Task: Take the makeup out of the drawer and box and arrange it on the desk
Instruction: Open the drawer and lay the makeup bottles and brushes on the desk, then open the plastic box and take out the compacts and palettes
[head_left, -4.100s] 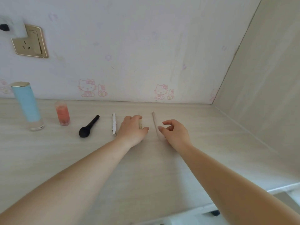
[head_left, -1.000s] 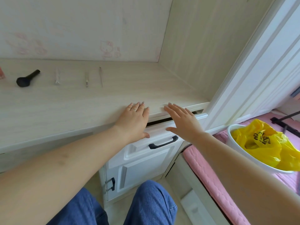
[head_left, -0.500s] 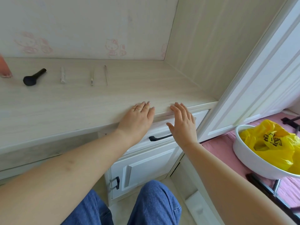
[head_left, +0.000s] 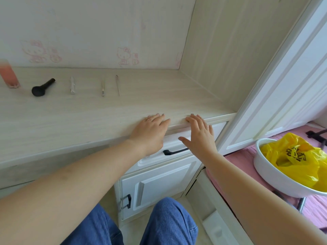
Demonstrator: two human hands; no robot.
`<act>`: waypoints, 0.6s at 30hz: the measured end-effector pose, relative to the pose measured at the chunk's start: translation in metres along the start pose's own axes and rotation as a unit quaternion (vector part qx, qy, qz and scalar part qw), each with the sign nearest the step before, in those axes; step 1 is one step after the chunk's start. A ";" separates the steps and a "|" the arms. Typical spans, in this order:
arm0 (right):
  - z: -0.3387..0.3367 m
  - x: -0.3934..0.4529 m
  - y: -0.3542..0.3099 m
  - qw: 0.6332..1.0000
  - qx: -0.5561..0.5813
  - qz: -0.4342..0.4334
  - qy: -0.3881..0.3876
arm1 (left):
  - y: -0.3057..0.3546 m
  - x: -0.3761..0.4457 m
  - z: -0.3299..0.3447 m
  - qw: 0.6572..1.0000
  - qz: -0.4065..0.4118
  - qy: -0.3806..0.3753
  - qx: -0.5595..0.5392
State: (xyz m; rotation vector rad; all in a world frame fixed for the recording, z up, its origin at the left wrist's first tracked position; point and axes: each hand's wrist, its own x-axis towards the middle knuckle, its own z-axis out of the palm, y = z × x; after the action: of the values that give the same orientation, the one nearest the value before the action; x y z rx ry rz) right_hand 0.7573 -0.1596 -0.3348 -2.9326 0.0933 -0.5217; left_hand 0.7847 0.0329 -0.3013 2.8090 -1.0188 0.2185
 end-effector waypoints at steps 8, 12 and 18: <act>-0.050 -0.020 -0.038 0.987 0.151 -0.022 -0.041 | -0.024 -0.050 -0.041 0.944 -0.063 0.075 -0.315; -0.059 -0.028 -0.079 0.977 0.204 -0.052 -0.041 | -0.042 -0.077 -0.052 0.909 -0.093 0.105 -0.392; -0.058 -0.003 -0.131 0.950 0.293 -0.082 -0.067 | -0.074 -0.091 -0.067 0.876 -0.131 0.134 -0.445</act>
State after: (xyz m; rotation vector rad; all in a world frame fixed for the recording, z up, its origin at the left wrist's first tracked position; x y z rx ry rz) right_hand 0.7383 -0.0391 -0.2601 -2.3885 -0.2776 -0.3009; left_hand 0.7576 0.1586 -0.2589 1.9561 -0.4704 0.0688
